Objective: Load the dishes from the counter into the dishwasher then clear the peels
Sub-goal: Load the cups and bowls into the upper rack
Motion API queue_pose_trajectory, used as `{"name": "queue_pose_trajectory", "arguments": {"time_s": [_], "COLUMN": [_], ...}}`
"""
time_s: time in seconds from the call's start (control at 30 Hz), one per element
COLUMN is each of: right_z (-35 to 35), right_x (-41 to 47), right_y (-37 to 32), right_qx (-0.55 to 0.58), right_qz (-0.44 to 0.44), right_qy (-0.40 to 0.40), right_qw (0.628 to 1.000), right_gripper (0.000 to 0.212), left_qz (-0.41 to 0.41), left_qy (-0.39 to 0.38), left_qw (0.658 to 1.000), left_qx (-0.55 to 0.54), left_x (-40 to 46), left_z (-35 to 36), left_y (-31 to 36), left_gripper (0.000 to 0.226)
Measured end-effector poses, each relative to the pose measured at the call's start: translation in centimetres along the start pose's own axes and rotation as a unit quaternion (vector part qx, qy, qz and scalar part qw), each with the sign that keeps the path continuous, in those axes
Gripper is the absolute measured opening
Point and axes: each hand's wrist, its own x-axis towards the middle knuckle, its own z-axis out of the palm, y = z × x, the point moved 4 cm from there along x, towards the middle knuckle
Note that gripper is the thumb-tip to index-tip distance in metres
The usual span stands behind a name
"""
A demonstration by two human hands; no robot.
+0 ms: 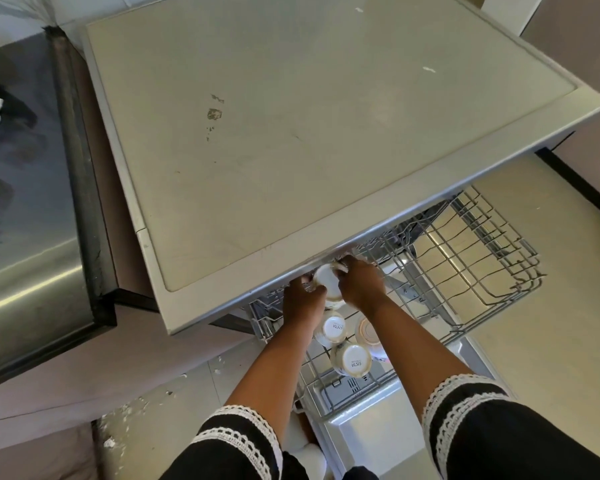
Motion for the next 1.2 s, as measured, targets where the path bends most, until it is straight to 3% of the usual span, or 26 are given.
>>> {"name": "queue_pose_trajectory", "arguments": {"time_s": [0.1, 0.27, 0.67, 0.8, 1.03, 1.2], "right_z": [0.8, 1.5, 0.6, 0.1, -1.0, -2.4], "right_x": [-0.6, -1.3, -0.7, -1.1, -3.5, -7.3], "right_y": [0.2, 0.4, 1.4, 1.3, 0.5, -0.5], "right_qx": [0.063, 0.112, 0.183, 0.167, 0.101, 0.072], "right_qz": [0.014, 0.028, 0.040, 0.035, 0.039, 0.027], "right_qy": [-0.025, -0.001, 0.040, 0.039, 0.053, 0.074], "right_qw": [0.998, 0.993, 0.982, 0.985, 0.993, 0.994], "right_gripper": [0.046, 0.059, 0.051, 0.050, 0.052, 0.051], "left_qz": [0.000, 0.033, 0.070, 0.084, 0.201, 0.198], "left_qy": [-0.001, -0.005, 0.001, 0.003, 0.027, 0.029], "left_qw": [1.000, 0.999, 0.998, 0.996, 0.968, 0.961], "left_qx": [-0.008, -0.007, 0.000, 0.015, 0.144, 0.190], "left_x": [0.0, -0.2, 1.1, 0.7, -2.3, -5.3], "left_z": [0.5, 0.9, 1.0, 0.8, 0.1, -0.8], "left_y": [-0.3, 0.3, 0.5, 0.8, 2.1, 2.6], "left_gripper": [0.046, 0.043, 0.052, 0.054, 0.063, 0.070]}}
